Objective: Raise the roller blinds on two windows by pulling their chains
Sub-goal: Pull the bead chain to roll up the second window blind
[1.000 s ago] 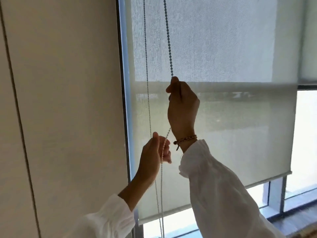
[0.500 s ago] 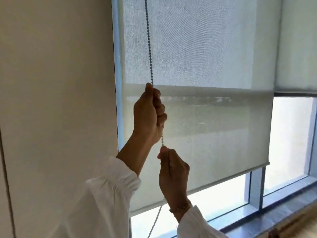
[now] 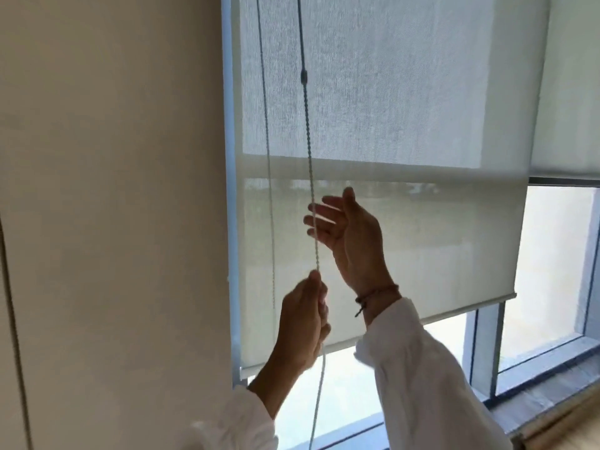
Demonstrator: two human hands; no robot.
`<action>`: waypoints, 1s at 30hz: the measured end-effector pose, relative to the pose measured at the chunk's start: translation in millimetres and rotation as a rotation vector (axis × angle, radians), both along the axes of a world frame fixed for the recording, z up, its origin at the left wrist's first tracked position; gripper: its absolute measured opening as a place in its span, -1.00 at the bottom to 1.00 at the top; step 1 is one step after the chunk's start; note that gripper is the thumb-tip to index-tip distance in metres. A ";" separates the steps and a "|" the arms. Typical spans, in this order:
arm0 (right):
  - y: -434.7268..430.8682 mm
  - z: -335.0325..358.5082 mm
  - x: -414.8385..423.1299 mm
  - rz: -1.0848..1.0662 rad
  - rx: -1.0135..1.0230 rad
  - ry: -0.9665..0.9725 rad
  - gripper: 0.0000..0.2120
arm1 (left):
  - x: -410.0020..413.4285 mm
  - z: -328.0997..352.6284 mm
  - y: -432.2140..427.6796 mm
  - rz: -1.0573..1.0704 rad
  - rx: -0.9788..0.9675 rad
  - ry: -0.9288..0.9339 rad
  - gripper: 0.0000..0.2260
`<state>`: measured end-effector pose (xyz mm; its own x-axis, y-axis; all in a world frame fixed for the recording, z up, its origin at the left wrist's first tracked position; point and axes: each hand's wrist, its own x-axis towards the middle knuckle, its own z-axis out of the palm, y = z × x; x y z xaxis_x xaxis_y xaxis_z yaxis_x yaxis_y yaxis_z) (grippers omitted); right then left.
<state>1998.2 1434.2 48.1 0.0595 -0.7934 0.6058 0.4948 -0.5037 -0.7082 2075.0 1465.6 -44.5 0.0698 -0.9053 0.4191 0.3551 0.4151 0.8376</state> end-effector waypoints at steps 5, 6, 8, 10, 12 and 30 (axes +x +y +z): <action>11.1 22.8 21.4 -0.272 -0.073 0.047 -0.64 | -0.8 -40.0 1.8 -0.051 0.037 -0.110 -0.68; 12.9 18.9 25.3 -0.387 -0.117 0.049 -0.58 | -0.4 -41.8 1.5 -0.060 0.031 -0.132 -0.67; 19.6 11.3 28.9 -0.543 -0.202 0.043 -0.53 | 3.6 -40.5 -2.6 -0.087 0.020 -0.177 -0.68; 25.5 4.0 25.9 -0.590 -0.261 0.014 -0.54 | 9.8 -37.5 -7.9 -0.133 0.014 -0.207 -0.68; 30.2 -4.7 19.6 -0.610 -0.288 -0.003 -0.56 | 15.3 -33.2 -13.0 -0.104 0.005 -0.214 -0.65; 23.8 -124.5 29.8 -0.610 -0.207 0.132 -0.57 | -1.6 117.3 14.7 0.019 -0.361 0.125 -0.59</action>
<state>2028.0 1458.0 -76.3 -0.2793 -0.5760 0.7683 -0.0072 -0.7988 -0.6015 2073.4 1480.3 72.8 0.1558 -0.6991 0.6979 0.4346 0.6829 0.5871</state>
